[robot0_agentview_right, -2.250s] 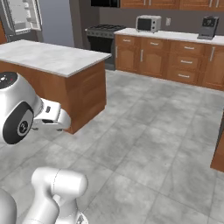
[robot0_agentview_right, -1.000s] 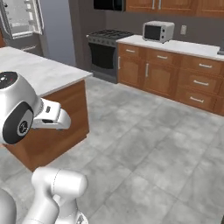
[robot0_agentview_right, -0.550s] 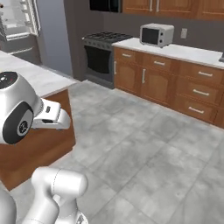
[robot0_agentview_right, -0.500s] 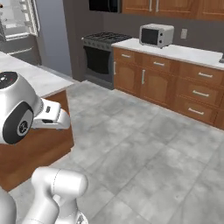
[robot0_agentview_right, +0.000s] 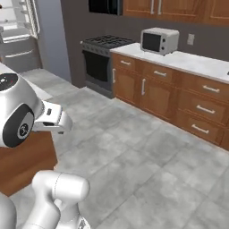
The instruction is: Pick up each orange from the fridge and place one orange on each plate on the dining counter.
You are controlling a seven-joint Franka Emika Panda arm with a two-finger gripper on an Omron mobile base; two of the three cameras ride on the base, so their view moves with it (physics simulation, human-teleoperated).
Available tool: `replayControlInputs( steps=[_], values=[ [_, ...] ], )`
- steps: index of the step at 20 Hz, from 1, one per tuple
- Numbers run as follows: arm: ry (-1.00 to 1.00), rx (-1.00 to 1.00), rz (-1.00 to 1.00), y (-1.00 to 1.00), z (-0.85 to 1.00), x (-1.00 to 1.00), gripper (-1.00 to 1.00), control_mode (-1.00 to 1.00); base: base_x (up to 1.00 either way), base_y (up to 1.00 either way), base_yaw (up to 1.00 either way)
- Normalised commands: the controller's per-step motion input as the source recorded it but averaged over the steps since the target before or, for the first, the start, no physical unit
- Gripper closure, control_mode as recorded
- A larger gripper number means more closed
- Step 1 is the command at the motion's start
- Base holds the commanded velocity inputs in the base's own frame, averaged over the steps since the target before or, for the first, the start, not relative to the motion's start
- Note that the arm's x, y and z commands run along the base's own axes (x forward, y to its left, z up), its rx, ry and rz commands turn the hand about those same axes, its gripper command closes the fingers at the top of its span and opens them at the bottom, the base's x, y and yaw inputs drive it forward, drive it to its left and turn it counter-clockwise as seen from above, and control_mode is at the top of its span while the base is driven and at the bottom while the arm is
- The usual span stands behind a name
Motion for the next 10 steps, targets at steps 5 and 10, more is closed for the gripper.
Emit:
replayControlInputs(
  steps=[5,10],
  values=[
    [0.00,0.00,0.00,0.00,0.00,0.00,-1.00,1.00,1.00,-0.26,0.35],
    [0.00,0.00,0.00,0.00,0.00,0.00,-1.00,1.00,1.00,-0.26,0.44]
  ],
)
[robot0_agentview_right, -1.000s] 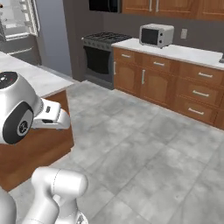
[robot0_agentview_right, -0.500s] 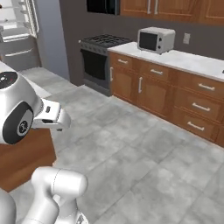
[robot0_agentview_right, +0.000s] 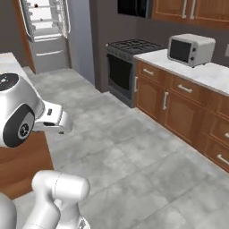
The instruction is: Pick up each orange from the fridge and place one orange on each plate on the dining counter.
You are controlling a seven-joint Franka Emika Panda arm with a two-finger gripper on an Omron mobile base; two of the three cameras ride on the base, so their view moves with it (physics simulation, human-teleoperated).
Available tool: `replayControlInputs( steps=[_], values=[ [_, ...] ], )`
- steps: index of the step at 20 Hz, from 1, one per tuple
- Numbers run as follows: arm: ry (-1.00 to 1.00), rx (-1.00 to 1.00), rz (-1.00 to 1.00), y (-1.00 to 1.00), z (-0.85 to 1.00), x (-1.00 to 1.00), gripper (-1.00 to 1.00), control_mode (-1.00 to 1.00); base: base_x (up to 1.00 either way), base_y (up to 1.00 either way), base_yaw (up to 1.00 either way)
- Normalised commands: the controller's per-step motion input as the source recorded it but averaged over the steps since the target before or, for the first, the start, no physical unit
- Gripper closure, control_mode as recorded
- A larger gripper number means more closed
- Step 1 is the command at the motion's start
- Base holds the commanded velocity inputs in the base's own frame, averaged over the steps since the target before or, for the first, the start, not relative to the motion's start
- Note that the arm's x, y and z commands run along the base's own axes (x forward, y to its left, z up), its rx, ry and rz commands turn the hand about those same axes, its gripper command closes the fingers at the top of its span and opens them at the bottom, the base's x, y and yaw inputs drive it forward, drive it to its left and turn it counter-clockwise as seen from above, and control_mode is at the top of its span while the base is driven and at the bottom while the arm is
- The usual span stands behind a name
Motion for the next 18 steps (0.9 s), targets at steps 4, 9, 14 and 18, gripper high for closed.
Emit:
replayControlInputs(
  steps=[4,9,14,18],
  values=[
    [0.00,0.00,0.00,0.00,0.00,0.00,-1.00,1.00,1.00,-0.24,0.46],
    [0.00,0.00,0.00,0.00,0.00,0.00,-1.00,1.00,1.00,-0.40,0.46],
    [0.00,0.00,0.00,0.00,0.00,0.00,-1.00,1.00,1.00,-0.83,0.34],
    [0.00,0.00,0.00,0.00,0.00,0.00,-1.00,1.00,1.00,-0.85,0.35]
  ],
)
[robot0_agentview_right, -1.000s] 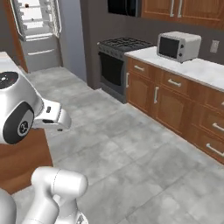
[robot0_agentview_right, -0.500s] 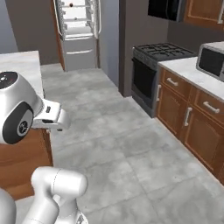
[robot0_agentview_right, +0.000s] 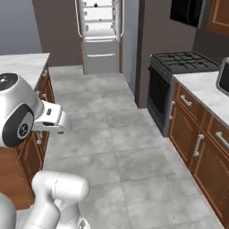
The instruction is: Pick up each orange from the fridge and place one orange on each plate on the dining counter.
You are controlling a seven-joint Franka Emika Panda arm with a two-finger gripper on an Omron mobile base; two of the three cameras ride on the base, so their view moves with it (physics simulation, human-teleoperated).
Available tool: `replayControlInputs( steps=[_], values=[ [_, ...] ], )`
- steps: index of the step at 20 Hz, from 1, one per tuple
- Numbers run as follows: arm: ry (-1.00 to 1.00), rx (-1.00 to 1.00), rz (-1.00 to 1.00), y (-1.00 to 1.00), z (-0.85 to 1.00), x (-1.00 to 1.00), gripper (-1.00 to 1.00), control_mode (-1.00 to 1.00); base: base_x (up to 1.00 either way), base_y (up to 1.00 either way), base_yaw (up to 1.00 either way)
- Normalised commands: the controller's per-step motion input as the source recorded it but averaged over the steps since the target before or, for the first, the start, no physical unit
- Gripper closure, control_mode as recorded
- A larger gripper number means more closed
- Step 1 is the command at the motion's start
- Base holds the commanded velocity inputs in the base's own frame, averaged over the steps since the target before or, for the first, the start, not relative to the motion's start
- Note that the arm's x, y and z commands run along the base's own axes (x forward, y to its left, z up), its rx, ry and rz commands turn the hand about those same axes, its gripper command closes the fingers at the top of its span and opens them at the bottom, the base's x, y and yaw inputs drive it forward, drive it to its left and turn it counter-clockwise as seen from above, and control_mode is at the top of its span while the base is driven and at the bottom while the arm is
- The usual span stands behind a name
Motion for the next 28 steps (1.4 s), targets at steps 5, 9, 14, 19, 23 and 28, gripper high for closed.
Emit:
replayControlInputs(
  steps=[5,9,14,19,23,28],
  values=[
    [0.00,0.00,0.00,0.00,0.00,0.00,-1.00,1.00,1.00,-0.58,0.47],
    [0.00,0.00,0.00,0.00,0.00,0.00,-1.00,1.00,1.00,-0.62,0.38],
    [0.00,0.00,0.00,0.00,0.00,0.00,-1.00,1.00,1.00,-0.53,0.06],
    [0.00,0.00,0.00,0.00,0.00,0.00,-1.00,1.00,1.00,-0.10,0.03],
    [0.00,0.00,0.00,0.00,0.00,0.00,-1.00,1.00,1.00,0.00,0.03],
    [0.00,0.00,0.00,0.00,0.00,0.00,-1.00,1.00,1.00,-0.05,0.00]
  ],
)
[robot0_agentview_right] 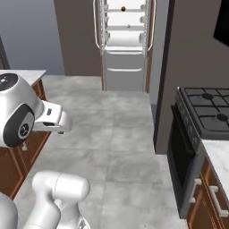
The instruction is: Pick up each orange from the fridge and place one orange on each plate on the dining counter.
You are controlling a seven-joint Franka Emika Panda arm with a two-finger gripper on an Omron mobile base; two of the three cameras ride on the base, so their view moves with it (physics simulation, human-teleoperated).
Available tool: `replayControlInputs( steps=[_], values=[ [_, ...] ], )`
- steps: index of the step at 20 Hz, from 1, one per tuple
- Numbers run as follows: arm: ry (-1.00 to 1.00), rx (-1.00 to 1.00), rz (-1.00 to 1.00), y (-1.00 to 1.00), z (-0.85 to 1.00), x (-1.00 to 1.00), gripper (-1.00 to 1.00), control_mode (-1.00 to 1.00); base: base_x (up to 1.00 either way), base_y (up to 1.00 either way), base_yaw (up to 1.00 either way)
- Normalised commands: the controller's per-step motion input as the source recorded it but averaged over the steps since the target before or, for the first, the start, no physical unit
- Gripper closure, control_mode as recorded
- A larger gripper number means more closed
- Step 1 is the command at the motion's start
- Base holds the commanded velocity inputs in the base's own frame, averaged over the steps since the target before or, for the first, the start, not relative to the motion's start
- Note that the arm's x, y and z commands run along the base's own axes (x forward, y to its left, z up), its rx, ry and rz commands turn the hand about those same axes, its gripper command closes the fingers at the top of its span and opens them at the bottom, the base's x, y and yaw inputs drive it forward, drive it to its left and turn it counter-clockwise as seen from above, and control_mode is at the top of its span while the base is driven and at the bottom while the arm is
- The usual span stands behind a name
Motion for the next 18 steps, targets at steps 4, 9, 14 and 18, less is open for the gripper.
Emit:
replayControlInputs(
  steps=[4,9,14,18],
  values=[
    [0.00,0.00,0.00,0.00,0.00,0.00,-1.00,1.00,1.00,-0.19,0.00],
    [0.00,0.00,0.00,0.00,0.00,0.00,-1.00,1.00,1.00,-0.14,0.00],
    [0.00,0.00,0.00,0.00,0.00,0.00,-1.00,1.00,1.00,-0.09,0.00],
    [0.00,0.00,0.00,0.00,0.00,0.00,-1.00,1.00,1.00,-0.07,0.00]
  ],
)
